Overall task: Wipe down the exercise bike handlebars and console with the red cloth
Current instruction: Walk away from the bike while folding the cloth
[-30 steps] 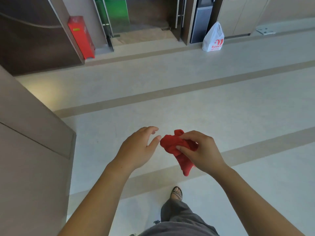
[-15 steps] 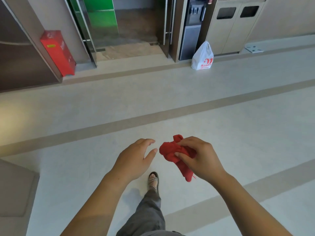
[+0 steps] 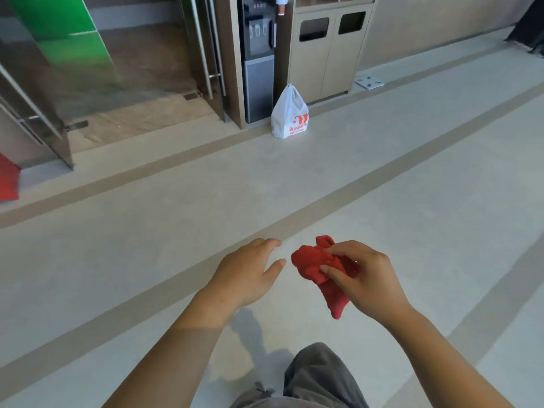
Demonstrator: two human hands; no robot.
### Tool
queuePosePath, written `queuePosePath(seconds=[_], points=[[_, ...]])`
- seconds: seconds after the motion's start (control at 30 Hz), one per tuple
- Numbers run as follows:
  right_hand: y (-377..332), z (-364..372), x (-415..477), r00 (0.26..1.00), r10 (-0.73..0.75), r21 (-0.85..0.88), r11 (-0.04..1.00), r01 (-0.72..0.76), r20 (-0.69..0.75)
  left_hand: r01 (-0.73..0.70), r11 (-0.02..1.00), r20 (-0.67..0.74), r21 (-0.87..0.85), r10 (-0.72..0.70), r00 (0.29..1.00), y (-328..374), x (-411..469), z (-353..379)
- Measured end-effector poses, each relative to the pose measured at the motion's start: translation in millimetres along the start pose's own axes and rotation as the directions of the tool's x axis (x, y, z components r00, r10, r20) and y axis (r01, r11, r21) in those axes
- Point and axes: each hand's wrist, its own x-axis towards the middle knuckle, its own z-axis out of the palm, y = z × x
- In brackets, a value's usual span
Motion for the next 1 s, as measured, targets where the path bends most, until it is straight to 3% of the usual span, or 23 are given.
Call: queuePosePath(seconds=[0.23,0.5,0.73,1.0], points=[[75,-9,177,0.999,0.045,-0.007,0.999,-0.045,-0.017,-0.016,1.0,0.031,0.015,0.015,0.999,-24,194,-35],[123,-34,415,0.996,-0.077,0.013,0.997,0.077,0.037,0.088,0.994,-0.079,-0.072,-0.093,0.992,-42,395,-94],[155,-15,591,0.985,-0.13,-0.003,0.991,0.131,0.114,0.208,0.966,-0.074,-0.151,-0.221,0.972,-95,529,-127],[187,-8,792,0.992,-0.12,-0.017,0.993,0.121,0.048,0.121,0.988,-0.112,-0.094,-0.131,0.985,-148,733,-213]])
